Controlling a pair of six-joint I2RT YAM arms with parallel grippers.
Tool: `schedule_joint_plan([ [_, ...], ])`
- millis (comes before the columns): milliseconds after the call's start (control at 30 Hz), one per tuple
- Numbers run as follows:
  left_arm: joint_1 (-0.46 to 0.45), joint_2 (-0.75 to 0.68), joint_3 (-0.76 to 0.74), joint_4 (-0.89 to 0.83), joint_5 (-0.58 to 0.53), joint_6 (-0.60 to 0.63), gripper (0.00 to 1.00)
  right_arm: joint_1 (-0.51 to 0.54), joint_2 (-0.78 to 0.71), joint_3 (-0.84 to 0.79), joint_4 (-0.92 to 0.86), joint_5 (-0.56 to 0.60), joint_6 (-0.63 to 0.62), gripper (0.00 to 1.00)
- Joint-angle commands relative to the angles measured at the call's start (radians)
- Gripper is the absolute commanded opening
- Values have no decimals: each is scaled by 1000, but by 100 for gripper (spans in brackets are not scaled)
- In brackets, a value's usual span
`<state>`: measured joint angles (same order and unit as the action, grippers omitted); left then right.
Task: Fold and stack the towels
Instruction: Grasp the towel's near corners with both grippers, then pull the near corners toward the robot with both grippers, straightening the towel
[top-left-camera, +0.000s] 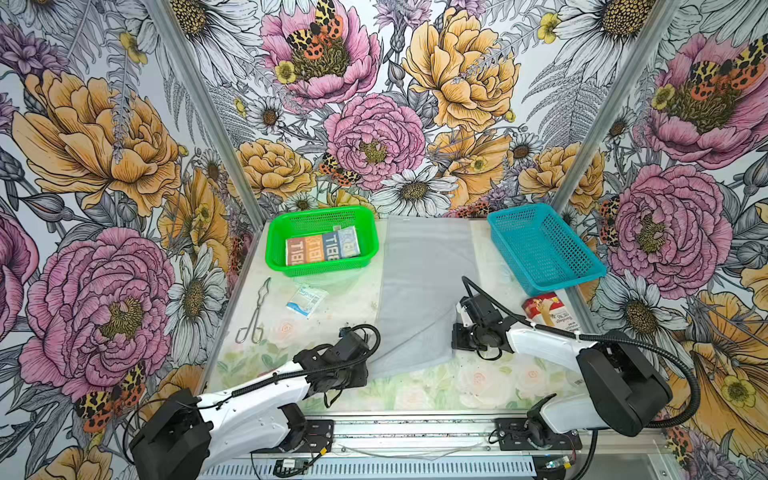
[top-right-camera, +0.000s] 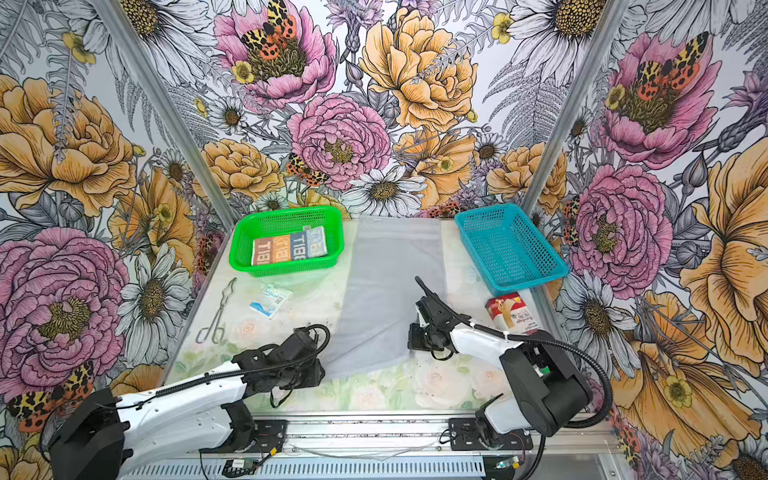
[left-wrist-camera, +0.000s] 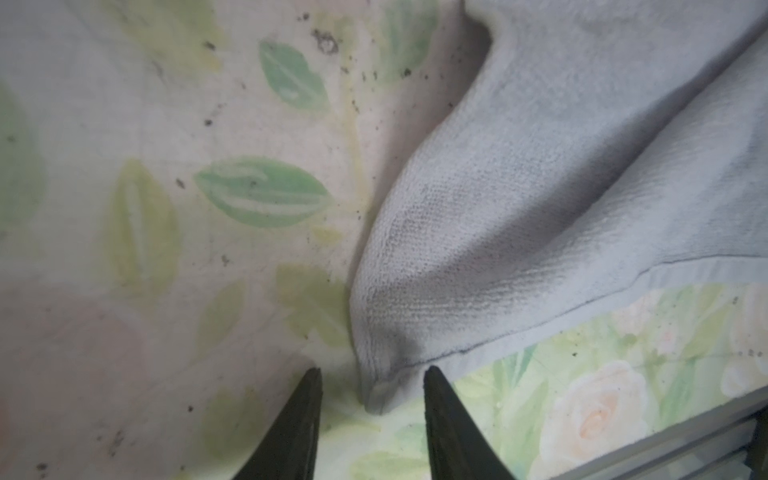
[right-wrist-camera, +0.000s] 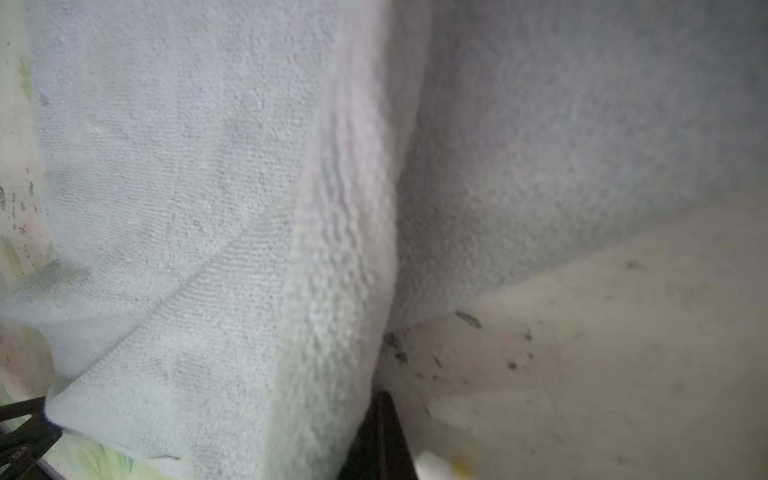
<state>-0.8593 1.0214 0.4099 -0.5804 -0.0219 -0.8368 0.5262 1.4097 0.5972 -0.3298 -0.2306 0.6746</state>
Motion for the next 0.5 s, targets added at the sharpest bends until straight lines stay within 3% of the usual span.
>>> schedule_joint_plan([
  [0,-29,31,-5,7,49,0,37,40,-108,-35,-215,74,82,0],
  [33,-34,43,-4,13,53,-1,34,54,-147,-45,-257,90,113,0],
  [133,-52,83,-5,22,52,1,5,101,-288,-85,-368,112,201,0],
  [167,-56,94,-5,21,51,-4,0,120,-332,-100,-401,114,231,0],
  [367,-145,46,0,-72,48,-90,0,261,-502,-153,-584,155,413,0],
  [467,-220,-20,0,-162,45,-160,0,391,-545,-135,-688,191,513,0],
])
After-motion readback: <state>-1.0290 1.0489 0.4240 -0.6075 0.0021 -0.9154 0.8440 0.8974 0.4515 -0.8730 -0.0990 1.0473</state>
